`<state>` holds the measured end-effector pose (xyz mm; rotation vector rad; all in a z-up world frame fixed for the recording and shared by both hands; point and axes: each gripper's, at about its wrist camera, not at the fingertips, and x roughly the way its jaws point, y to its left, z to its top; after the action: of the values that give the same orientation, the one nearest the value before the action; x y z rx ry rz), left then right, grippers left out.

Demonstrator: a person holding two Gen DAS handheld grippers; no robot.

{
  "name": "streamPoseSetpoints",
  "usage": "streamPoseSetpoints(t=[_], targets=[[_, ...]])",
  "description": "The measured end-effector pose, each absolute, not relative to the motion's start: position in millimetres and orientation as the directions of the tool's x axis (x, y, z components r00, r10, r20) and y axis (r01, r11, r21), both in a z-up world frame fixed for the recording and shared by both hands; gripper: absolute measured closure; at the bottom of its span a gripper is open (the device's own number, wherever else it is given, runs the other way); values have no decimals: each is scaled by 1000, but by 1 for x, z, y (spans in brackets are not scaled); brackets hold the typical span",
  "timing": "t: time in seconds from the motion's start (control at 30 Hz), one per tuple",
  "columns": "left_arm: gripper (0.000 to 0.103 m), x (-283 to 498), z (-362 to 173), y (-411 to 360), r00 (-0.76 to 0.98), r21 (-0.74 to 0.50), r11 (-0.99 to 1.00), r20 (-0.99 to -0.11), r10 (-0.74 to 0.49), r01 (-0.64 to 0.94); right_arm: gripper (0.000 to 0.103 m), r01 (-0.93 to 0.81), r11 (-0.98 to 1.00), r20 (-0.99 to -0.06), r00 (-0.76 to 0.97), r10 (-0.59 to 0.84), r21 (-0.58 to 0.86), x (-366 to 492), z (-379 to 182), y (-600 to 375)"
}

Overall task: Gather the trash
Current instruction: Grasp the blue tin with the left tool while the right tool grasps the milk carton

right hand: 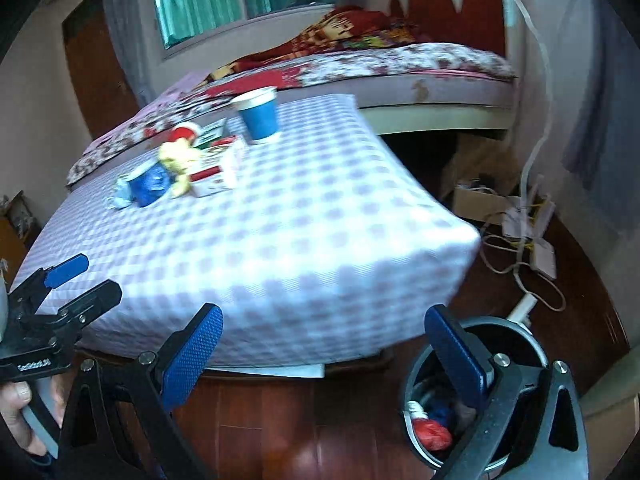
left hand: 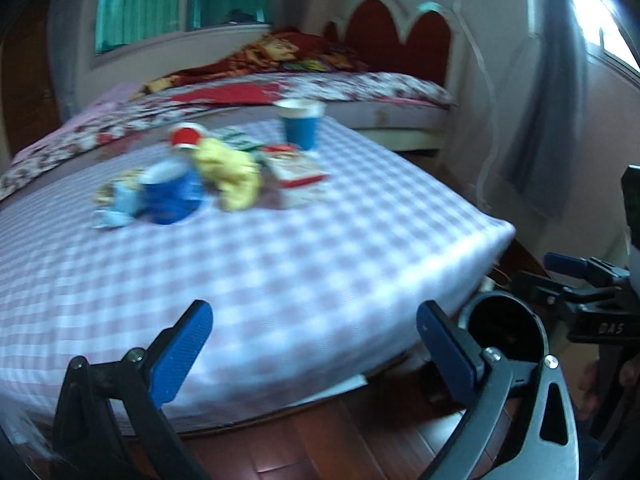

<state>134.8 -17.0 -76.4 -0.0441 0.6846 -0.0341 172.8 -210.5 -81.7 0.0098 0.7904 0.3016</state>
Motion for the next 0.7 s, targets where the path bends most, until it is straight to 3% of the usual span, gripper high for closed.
streamPoseSetpoints(t=[0.3, 0.4, 0.7], targets=[[7, 148, -68, 72, 780, -65, 988, -622, 70, -140, 1, -346, 935, -696, 653, 298, 75, 204, -70, -136], [16, 160, -69, 90, 773, -71, 985, -630, 76, -154, 1, -370, 926, -689, 652, 316, 73, 223, -67, -112], [15, 229, -78, 108, 740, -47, 981, -664, 108, -186, 11, -384, 921, -699, 640, 319, 68, 293, -67, -64]])
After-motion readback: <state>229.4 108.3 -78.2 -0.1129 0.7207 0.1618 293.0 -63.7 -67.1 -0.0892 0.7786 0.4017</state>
